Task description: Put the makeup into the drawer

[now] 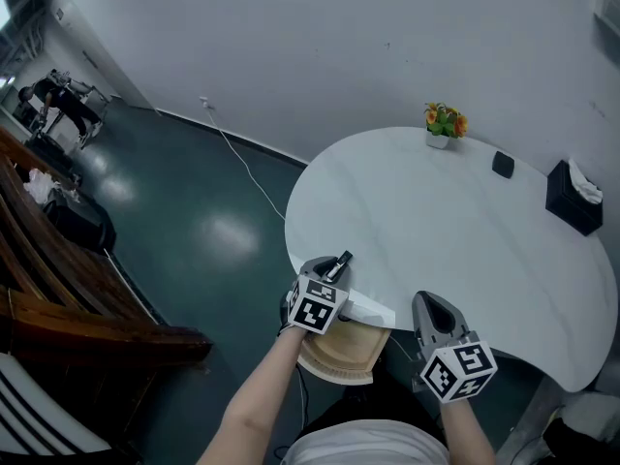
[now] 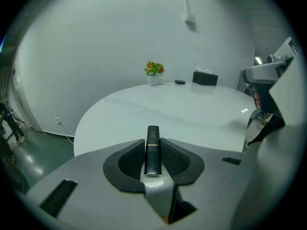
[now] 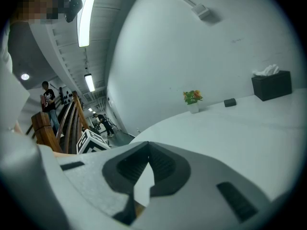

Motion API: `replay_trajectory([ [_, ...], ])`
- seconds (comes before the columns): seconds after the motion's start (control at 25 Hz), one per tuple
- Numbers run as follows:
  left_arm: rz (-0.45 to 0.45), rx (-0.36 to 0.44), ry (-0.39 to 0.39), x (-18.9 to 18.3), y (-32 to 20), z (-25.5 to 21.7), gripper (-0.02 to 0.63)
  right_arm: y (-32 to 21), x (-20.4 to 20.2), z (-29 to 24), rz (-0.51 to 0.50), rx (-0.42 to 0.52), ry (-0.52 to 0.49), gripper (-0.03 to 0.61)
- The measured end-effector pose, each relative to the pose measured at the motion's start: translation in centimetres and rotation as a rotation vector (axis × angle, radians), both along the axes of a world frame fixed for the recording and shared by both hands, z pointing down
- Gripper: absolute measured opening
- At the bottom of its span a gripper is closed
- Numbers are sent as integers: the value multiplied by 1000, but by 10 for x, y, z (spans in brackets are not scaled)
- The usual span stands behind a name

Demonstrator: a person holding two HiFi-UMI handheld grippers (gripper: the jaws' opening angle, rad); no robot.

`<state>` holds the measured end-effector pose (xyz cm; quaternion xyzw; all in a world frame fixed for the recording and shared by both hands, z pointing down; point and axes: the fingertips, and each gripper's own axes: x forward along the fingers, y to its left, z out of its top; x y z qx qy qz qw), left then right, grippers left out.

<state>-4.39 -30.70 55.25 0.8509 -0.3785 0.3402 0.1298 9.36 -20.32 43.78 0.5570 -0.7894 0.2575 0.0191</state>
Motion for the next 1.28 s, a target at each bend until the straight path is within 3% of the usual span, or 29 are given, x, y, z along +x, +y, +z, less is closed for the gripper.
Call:
replay_trajectory([
  [0.36,-43,45,51,-22,29,-25,101,11,-22,-1,-52,5,-12,2],
  [0.76,-98,105,46,-61,67,-50,101,33,-54,-8,-126,27,-19,2],
  [1.28,-166,117,38,-105,124,-56,101,71,-86,-16,-179,54,-16,2],
])
